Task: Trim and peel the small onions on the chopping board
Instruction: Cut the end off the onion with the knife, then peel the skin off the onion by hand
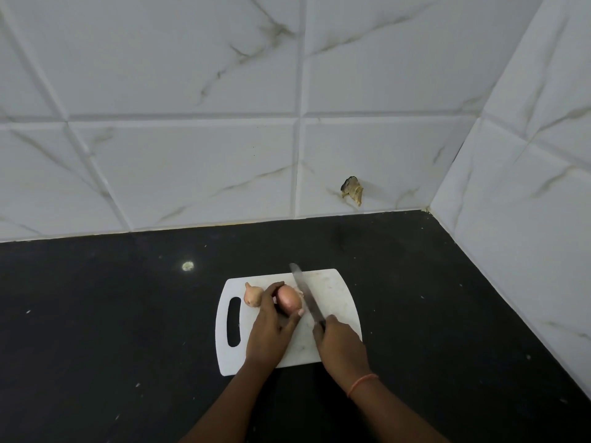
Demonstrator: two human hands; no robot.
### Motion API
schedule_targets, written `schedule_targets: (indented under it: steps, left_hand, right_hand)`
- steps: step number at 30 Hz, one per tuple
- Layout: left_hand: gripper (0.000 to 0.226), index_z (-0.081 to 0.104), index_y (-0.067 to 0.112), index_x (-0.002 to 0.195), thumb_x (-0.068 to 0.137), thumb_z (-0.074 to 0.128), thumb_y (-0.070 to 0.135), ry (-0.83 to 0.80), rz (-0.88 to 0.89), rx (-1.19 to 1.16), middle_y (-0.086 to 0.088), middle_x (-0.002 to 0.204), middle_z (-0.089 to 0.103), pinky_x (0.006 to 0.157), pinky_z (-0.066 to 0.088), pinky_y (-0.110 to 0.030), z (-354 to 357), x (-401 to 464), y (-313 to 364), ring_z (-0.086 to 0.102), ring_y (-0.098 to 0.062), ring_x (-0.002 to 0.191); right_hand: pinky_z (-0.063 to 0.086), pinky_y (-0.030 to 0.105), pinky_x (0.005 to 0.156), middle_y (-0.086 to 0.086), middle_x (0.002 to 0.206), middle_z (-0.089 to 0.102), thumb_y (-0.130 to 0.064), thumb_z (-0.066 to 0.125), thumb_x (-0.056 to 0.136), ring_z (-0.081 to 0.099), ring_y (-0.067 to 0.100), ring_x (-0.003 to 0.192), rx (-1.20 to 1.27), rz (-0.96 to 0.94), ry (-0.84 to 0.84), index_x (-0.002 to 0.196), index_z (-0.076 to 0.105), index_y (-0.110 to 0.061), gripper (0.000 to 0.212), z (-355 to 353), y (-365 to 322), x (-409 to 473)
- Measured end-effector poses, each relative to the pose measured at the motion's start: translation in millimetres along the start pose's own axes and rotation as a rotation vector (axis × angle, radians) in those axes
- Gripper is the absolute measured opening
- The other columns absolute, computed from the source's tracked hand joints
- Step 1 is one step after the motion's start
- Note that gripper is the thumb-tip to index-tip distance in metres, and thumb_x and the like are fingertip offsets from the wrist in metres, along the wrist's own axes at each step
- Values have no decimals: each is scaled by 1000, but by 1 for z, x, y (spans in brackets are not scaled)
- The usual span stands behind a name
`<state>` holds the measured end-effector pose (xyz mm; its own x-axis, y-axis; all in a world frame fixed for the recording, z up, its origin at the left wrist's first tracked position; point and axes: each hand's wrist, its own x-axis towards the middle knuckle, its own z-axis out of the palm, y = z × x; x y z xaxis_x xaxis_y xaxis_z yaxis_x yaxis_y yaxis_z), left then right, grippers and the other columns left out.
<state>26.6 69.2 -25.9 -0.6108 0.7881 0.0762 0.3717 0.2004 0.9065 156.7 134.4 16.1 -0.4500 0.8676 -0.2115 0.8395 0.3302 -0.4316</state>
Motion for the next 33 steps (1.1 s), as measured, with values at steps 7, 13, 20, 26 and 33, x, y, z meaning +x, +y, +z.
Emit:
schedule_targets:
  steps: [7,13,20,26,33]
  left_hand:
    - [64,43,42,120,76,83,21,14,60,-66,28,122,51,91,51,-21,0,0,-6,55,-1,117]
    - [69,45,39,127,75,86,22,3,62,-66,19,129,53,97,47,-15,1,2,-9,54,2,121]
    - [65,49,44,125,76,84,21,-28,76,-55,25,125,58,95,44,-11,-1,2,-5,55,6,117]
    - [53,52,34,117,79,79,10,-15,101,-89,24,115,60,88,47,-12,-2,0,-3,61,0,108]
    - [48,53,33,128,85,75,27,-26,100,-24,16,124,59,93,44,-11,-1,2,-7,57,2,114]
  right_hand:
    - [46,31,65,-5,106,60,-37,40,101,65,18,91,-7,-40,242,114,45,-23,21,-10,24,-6]
    - [52,27,79,-5,120,52,-27,46,98,53,12,106,-108,-77,253,127,42,-28,29,6,32,-1]
    - [44,32,86,-5,114,52,-33,56,92,49,16,105,-132,-114,355,115,56,-30,23,5,27,5]
    - [44,12,82,-13,117,60,-20,63,92,58,4,93,506,-286,84,119,62,-24,27,4,-7,25]
    - [51,20,78,-11,85,68,-7,67,85,63,3,84,528,-329,197,88,67,-17,10,15,-12,31]
